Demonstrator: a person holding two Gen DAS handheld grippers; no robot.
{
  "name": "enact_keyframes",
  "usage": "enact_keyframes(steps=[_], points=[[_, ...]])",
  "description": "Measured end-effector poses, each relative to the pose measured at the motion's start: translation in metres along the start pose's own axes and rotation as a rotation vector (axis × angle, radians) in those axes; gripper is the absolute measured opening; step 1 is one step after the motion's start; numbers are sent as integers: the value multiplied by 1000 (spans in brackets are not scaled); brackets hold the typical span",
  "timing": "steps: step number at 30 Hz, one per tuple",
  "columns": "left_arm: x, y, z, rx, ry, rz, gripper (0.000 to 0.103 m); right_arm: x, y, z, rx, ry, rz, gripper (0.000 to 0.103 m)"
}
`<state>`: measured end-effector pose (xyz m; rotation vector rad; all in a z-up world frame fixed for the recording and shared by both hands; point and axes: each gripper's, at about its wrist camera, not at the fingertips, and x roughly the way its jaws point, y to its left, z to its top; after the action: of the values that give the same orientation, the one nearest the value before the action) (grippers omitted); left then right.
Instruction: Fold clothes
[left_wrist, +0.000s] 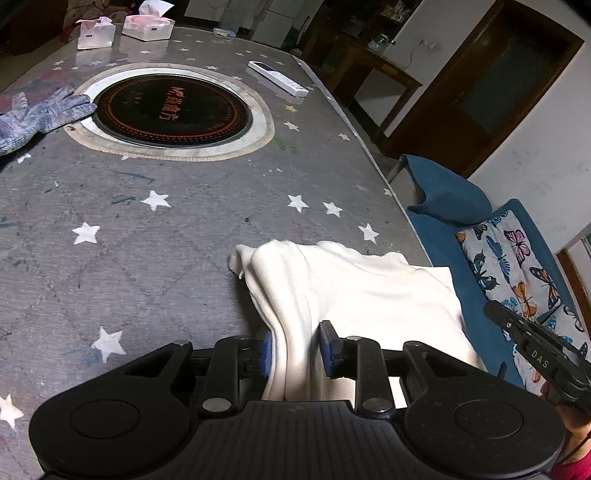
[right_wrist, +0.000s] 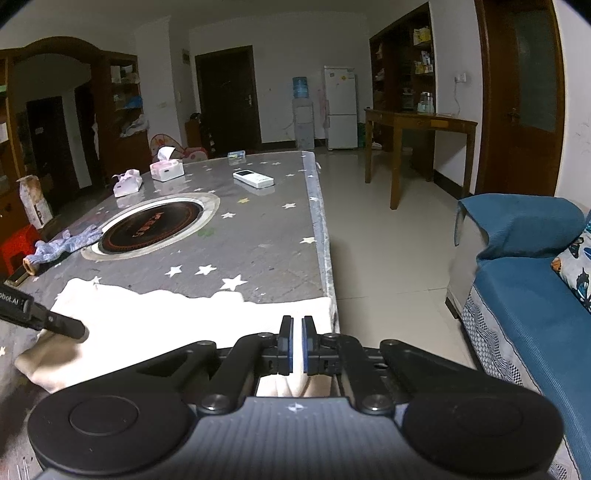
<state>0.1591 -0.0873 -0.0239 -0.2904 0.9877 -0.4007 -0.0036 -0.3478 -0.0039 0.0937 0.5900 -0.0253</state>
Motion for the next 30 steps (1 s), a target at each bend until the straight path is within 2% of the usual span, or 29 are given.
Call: enact_keyframes(steps=[3,9,12,15,17,20,25,28,30], points=[[-1,1,0,-1,-4,8,35,0,2,-1,-2,2,5,4],[-3,4,0,-7,-8,20,40,1,8,-4,-12,11,16,6],[-5,6,1,-10,-16,30,41,3,11,-6,-22,15,22,16],[-8,7,1,-8,-24,40,44,4,15,-8,-31,20,32,18],[-10,8,1,-5,-31,49,45,4,18,-10,-34,23,41,23],[-14,9,-1,-3,-41,56,50,4,23,-14,-41,30,56,26],[-22,9,-5,10,-61,64,50,1,32,-22,-53,43,88,28],[-27,7,-10,22,-72,54,51,-3,36,-27,-56,49,107,34],[-30,4,-14,41,-77,54,51,-6,39,-32,-59,53,116,34]])
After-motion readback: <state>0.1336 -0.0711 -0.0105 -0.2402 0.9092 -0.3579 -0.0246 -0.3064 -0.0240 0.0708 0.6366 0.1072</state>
